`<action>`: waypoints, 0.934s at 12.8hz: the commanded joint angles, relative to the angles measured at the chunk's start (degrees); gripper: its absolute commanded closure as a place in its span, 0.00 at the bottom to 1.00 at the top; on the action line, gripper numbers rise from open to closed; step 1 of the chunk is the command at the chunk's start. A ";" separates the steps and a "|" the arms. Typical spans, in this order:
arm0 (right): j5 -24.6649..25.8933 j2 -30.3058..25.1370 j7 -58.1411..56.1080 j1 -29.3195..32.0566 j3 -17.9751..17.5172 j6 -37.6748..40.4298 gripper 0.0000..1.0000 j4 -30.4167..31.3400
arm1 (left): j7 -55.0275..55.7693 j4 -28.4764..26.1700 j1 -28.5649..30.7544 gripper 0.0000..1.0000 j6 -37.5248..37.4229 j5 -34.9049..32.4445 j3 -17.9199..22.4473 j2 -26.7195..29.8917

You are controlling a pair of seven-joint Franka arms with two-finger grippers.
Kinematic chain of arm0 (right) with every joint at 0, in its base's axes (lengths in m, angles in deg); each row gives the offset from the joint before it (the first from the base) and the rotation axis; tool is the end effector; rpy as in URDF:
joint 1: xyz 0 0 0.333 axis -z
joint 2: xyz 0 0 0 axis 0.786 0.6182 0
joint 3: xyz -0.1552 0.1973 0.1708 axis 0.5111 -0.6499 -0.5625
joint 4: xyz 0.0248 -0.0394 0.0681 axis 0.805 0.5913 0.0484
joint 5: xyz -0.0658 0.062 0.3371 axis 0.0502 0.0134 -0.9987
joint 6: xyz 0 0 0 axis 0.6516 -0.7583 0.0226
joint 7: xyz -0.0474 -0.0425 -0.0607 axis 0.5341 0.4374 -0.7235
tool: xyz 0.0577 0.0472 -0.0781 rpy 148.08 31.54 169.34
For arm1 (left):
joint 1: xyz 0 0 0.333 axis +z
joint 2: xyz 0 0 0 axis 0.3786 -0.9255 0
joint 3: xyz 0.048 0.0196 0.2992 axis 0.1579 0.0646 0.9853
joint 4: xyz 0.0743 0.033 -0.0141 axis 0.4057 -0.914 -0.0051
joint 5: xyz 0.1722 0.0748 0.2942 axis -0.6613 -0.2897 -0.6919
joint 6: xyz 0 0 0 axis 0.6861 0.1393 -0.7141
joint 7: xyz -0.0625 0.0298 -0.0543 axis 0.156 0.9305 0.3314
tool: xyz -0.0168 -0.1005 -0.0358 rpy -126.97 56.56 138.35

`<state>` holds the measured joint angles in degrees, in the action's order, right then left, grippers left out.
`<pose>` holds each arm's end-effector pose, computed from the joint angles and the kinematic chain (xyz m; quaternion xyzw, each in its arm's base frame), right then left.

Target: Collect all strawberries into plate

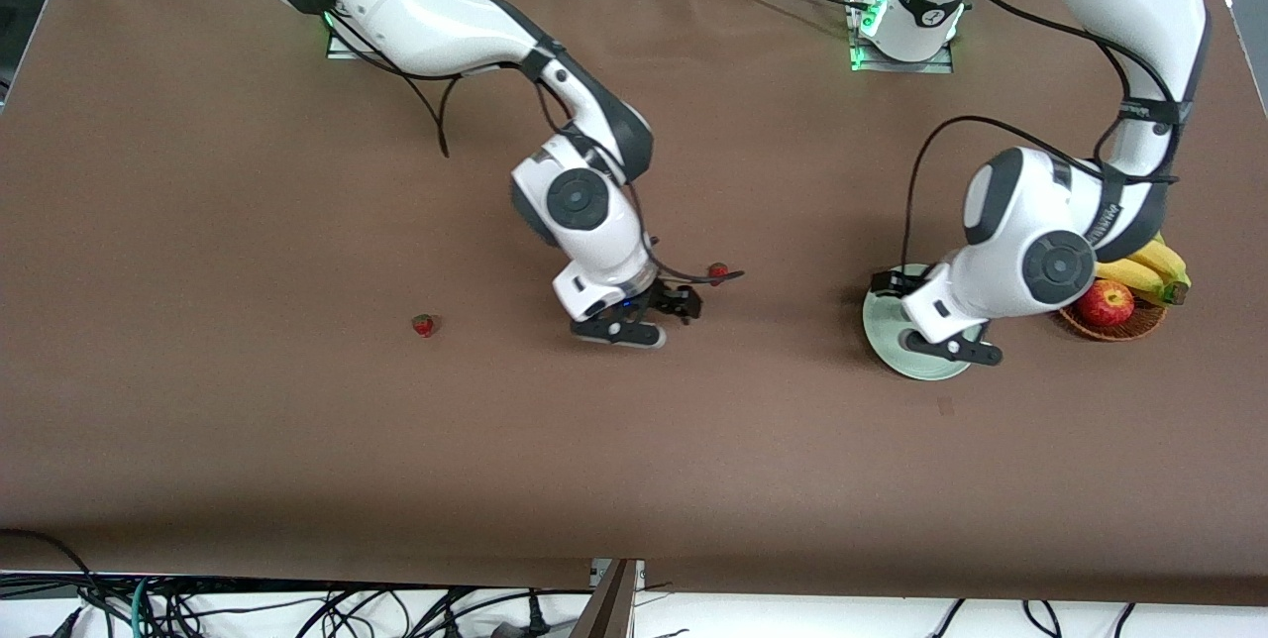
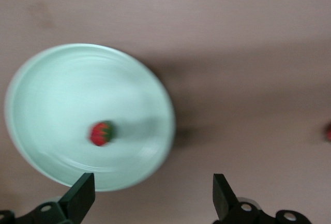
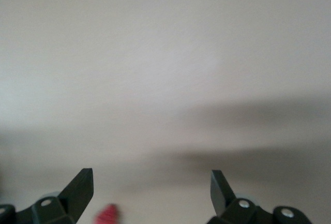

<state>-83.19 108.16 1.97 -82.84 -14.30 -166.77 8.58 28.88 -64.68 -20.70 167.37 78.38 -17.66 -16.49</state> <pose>0.5814 0.4552 0.2969 -0.9924 0.0558 -0.0329 0.1048 0.5753 -0.1307 0.3121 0.9916 -0.0644 -0.1101 0.0211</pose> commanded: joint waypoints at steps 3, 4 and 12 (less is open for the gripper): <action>0.96 -9.84 -16.87 7.28 2.05 4.95 0.00 15.24 | 20.49 -0.26 -5.92 0.00 5.74 -0.61 -5.32 -3.38; 0.96 -11.68 -20.56 8.42 3.46 5.57 0.00 18.14 | 24.00 -0.26 -8.29 0.00 8.02 -0.79 -5.23 -4.17; 0.87 -15.13 -45.45 13.97 11.73 4.45 0.00 30.03 | 37.93 -0.44 -15.88 0.00 18.42 -6.31 -4.53 -12.70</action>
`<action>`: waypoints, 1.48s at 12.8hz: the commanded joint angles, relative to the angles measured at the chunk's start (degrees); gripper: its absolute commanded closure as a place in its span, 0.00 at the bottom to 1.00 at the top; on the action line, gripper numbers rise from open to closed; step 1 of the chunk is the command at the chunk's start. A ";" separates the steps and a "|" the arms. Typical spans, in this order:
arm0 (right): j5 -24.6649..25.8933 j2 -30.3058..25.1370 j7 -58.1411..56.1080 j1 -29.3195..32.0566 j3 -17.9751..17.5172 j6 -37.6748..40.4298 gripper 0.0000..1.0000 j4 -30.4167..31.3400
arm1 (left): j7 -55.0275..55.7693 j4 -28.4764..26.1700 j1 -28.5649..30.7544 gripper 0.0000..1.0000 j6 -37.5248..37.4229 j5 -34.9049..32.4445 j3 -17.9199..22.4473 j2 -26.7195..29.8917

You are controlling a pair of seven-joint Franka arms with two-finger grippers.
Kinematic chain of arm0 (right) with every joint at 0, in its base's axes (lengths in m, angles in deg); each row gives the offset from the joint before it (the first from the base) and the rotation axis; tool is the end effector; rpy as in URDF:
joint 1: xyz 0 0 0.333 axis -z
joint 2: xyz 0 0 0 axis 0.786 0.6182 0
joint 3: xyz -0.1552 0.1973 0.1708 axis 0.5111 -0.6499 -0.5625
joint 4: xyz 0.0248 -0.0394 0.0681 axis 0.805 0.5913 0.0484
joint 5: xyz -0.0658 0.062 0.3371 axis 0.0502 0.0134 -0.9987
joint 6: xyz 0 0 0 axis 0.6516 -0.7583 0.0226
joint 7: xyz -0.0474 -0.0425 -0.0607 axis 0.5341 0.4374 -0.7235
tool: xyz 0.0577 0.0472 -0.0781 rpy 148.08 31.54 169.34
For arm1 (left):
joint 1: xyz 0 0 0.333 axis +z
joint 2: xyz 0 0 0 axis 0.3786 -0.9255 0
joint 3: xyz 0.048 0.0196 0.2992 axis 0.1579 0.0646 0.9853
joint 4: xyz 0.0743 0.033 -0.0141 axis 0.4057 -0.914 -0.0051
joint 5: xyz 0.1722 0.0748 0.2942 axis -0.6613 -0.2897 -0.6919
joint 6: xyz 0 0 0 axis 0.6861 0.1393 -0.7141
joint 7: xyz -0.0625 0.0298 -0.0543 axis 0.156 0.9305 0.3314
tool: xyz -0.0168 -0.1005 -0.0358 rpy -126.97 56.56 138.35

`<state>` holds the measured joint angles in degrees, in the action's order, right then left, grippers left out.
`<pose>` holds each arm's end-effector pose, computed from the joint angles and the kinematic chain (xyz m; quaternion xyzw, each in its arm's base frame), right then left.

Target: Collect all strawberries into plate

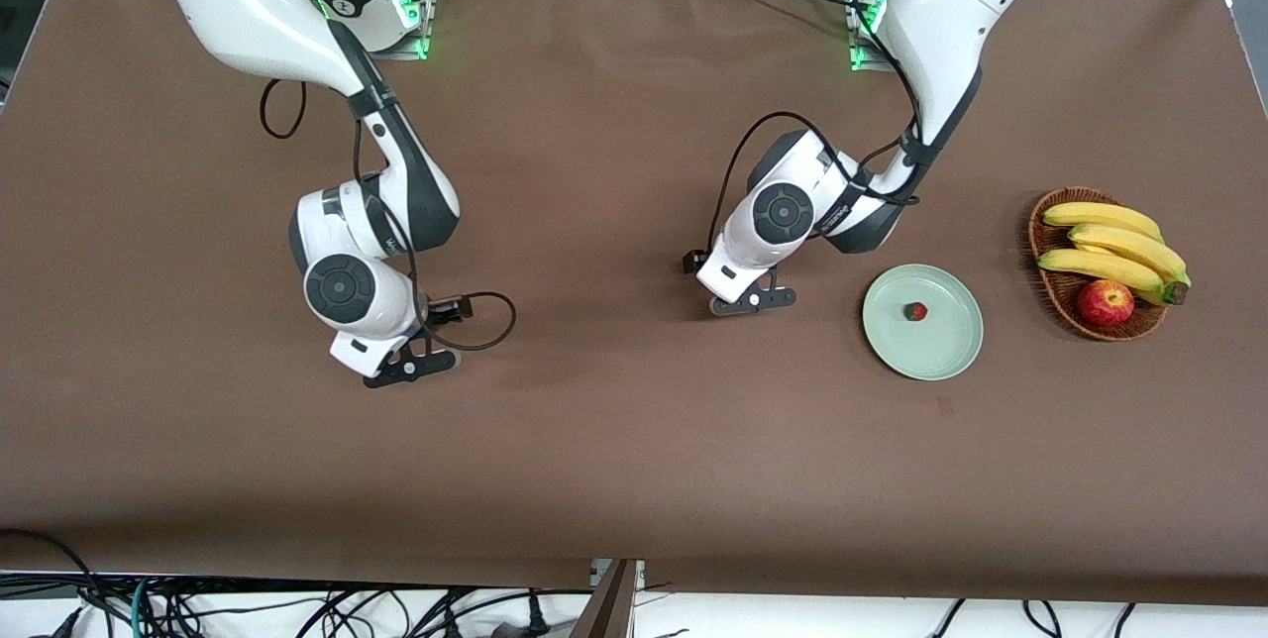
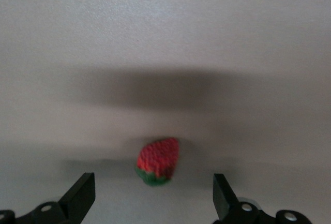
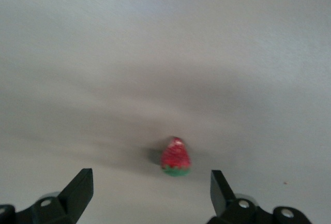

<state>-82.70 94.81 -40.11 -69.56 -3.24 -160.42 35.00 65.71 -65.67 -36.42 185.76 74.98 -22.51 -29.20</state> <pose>0.6118 0.1919 0.2487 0.9859 0.1452 -0.0754 0.0352 0.5101 -0.3329 0.2079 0.9930 0.0747 -0.0866 0.0285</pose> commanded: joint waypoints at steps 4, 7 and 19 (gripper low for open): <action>-0.50 -1.51 -5.49 1.49 0.68 -9.64 0.00 8.44 | 1.19 0.73 -0.24 0.04 3.29 -5.30 0.23 -1.84; -0.94 -1.07 -4.97 1.49 0.68 -11.76 0.00 9.67 | 1.19 0.47 -0.24 0.45 3.29 -5.30 0.23 -1.84; -4.87 -1.24 -1.48 1.40 -3.16 -11.59 1.00 8.89 | -22.40 2.22 12.91 0.91 -17.26 -5.39 0.14 10.54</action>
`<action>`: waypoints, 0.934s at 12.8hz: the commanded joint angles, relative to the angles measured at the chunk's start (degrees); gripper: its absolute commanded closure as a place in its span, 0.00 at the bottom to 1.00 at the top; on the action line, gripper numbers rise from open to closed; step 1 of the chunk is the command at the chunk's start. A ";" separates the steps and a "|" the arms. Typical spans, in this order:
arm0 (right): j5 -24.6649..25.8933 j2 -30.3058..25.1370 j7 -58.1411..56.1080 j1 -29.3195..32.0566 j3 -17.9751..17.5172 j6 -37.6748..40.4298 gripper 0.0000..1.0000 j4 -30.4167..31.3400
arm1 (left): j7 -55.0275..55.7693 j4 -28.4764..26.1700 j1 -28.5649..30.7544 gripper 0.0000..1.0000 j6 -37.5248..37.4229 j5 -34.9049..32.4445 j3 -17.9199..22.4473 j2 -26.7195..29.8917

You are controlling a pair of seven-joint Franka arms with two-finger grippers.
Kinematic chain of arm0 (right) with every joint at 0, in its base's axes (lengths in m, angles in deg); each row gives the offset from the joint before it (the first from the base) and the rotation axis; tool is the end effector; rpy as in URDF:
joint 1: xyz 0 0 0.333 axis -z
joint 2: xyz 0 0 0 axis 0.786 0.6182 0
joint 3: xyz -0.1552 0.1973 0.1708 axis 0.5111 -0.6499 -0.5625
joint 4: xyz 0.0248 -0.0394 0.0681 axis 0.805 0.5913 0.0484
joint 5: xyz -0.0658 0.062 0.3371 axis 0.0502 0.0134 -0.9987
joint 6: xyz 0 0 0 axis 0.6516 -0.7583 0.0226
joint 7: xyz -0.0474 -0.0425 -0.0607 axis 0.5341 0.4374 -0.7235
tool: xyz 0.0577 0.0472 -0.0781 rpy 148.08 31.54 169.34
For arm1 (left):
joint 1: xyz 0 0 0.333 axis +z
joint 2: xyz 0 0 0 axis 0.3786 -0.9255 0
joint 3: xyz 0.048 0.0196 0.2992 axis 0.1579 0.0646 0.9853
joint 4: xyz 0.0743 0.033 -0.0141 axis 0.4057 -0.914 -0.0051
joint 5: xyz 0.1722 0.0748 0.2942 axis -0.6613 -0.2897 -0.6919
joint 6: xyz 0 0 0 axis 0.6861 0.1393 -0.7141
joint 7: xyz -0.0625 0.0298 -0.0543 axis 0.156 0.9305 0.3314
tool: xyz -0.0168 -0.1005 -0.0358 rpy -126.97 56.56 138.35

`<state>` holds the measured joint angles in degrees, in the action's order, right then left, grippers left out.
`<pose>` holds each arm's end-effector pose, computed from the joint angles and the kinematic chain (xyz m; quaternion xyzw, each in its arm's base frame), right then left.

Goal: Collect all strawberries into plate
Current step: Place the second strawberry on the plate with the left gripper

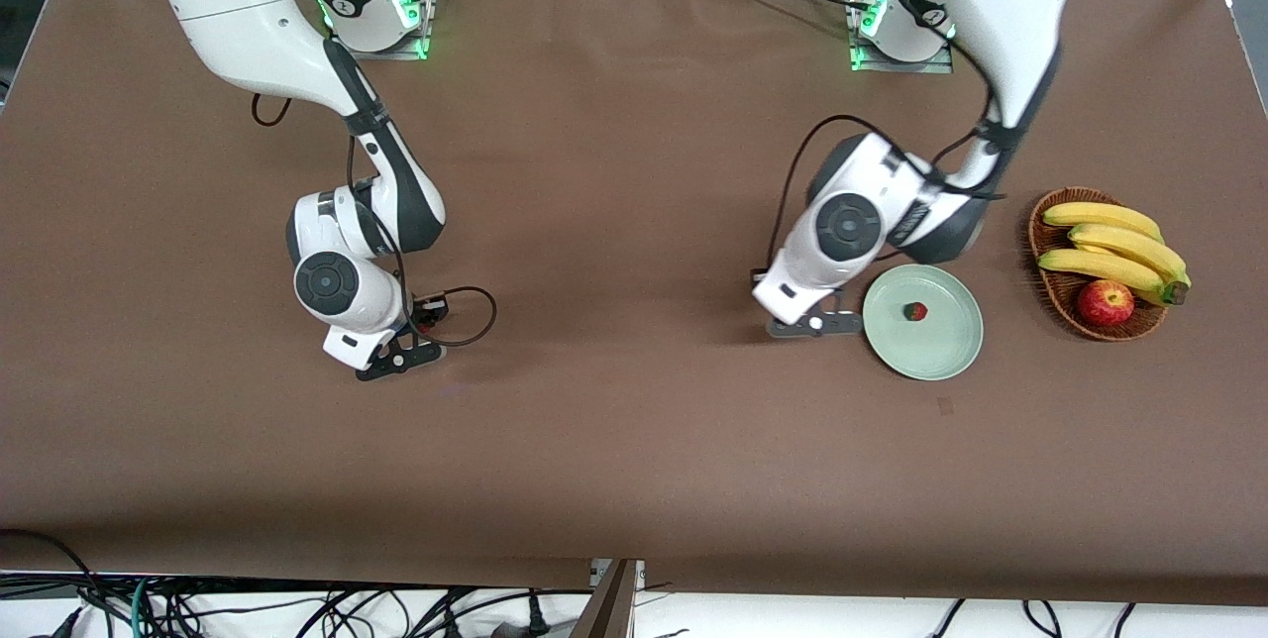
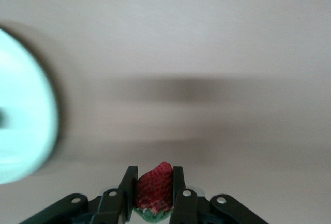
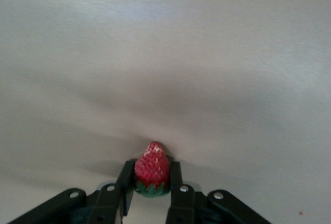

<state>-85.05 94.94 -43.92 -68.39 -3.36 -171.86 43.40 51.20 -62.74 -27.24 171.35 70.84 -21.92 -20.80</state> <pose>0.5964 0.1773 0.2065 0.9859 0.1583 -0.0541 0.0106 0.5604 -0.2306 0.2917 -0.9966 -0.0067 0.0782 0.0238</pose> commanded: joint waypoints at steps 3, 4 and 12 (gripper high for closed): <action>-5.09 -0.86 17.68 -0.47 -10.25 -0.59 1.00 -2.23 | -23.27 -0.88 10.60 0.89 -4.71 -1.25 -0.36 2.50; -5.09 0.10 23.82 -2.13 -12.10 -2.33 1.00 -3.46 | -27.76 -0.97 12.53 0.89 -4.72 -1.25 -0.36 2.06; -2.10 23.46 65.52 -25.42 -12.65 -19.57 1.00 -32.70 | -49.69 -1.15 21.95 0.83 1.08 -5.64 0.26 -5.06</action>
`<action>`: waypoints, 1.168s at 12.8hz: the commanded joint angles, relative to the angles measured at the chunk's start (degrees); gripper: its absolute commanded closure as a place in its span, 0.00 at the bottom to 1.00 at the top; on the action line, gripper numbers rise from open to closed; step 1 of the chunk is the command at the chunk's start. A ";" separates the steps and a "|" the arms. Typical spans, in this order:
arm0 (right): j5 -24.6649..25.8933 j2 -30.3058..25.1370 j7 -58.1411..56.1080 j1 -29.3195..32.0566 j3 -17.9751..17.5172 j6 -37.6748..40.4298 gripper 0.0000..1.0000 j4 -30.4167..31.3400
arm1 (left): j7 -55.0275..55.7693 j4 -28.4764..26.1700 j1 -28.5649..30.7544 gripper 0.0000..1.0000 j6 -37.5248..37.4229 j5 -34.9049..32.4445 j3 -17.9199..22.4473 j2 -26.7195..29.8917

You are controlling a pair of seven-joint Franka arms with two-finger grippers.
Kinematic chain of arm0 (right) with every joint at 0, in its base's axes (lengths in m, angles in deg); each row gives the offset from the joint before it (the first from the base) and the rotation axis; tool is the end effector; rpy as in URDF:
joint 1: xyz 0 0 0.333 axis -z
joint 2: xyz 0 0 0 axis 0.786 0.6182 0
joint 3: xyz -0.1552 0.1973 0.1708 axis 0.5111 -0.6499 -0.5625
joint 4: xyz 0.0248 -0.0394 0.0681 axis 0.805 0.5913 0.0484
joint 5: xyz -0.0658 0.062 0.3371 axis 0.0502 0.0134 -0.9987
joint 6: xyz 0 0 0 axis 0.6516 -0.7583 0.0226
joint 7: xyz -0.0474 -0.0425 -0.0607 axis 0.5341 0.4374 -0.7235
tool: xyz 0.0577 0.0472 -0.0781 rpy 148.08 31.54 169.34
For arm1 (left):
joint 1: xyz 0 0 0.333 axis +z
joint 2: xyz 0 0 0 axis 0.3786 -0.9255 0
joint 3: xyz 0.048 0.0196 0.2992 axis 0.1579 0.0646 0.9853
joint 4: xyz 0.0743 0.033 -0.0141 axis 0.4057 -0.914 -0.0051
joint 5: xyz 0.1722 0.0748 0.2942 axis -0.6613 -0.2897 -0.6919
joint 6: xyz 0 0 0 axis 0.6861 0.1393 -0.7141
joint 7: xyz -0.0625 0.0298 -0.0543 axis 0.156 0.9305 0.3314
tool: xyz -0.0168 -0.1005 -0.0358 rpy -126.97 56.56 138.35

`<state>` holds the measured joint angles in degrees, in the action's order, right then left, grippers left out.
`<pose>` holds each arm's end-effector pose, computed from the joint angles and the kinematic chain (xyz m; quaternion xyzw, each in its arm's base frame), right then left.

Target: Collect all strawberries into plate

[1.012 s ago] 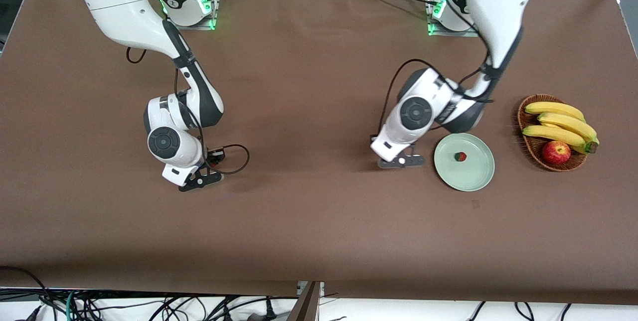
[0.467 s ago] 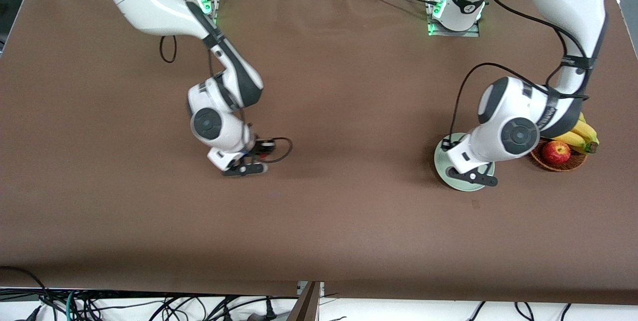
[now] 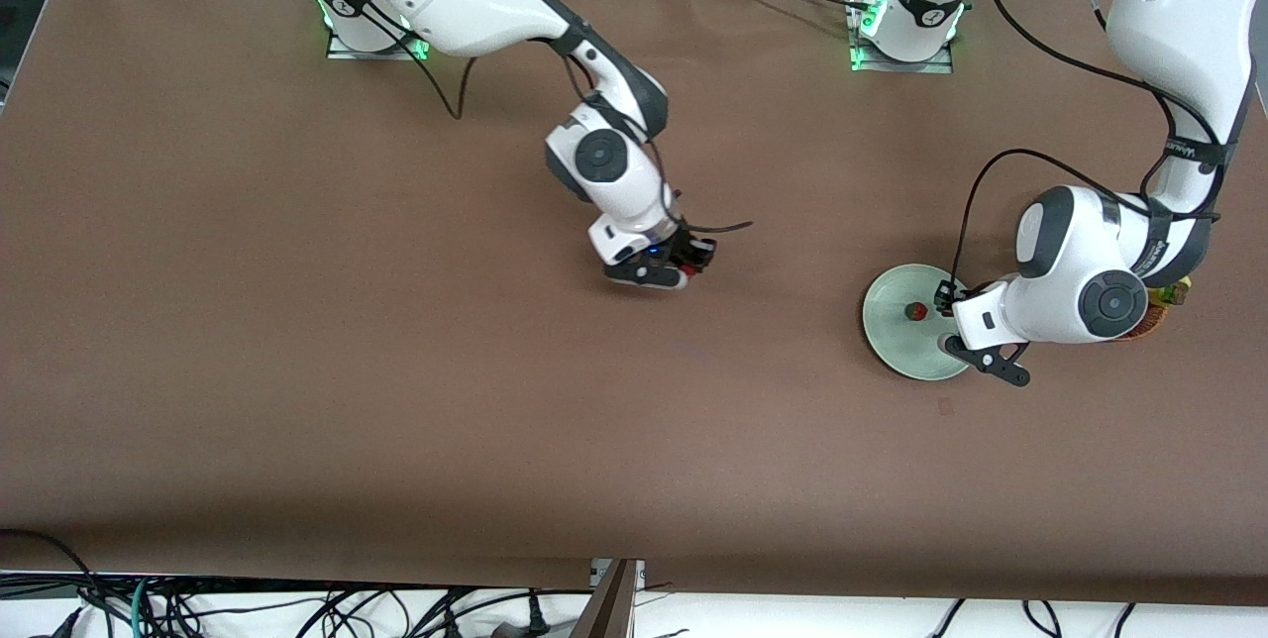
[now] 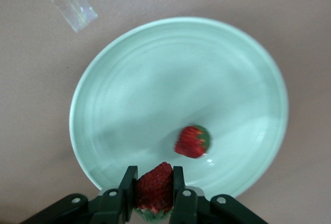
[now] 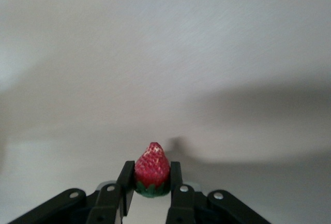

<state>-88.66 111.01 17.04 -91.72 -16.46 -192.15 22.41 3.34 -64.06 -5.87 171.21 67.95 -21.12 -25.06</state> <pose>0.4722 0.5475 0.2084 -0.9697 0.1407 -0.0119 0.1994 0.5945 -0.0032 0.2390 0.9644 -0.2316 -0.1256 0.0220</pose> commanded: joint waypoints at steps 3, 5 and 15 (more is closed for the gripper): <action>2.04 12.52 10.21 -5.79 1.77 0.45 1.00 -17.98 | -1.84 0.36 0.32 0.11 2.71 -3.11 -0.54 -1.68; 2.65 13.23 10.39 -5.88 1.68 -1.39 0.52 -17.98 | -1.84 0.44 0.23 0.00 2.28 -3.11 -0.89 -0.90; 2.21 -7.84 -19.35 8.94 5.46 37.23 0.00 -16.32 | 28.60 3.52 -3.08 0.00 -8.89 6.65 -12.75 4.22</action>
<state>-86.53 108.86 5.49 -86.93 -10.20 -161.75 2.31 24.02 -60.56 -6.47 161.87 73.74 -32.24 -19.45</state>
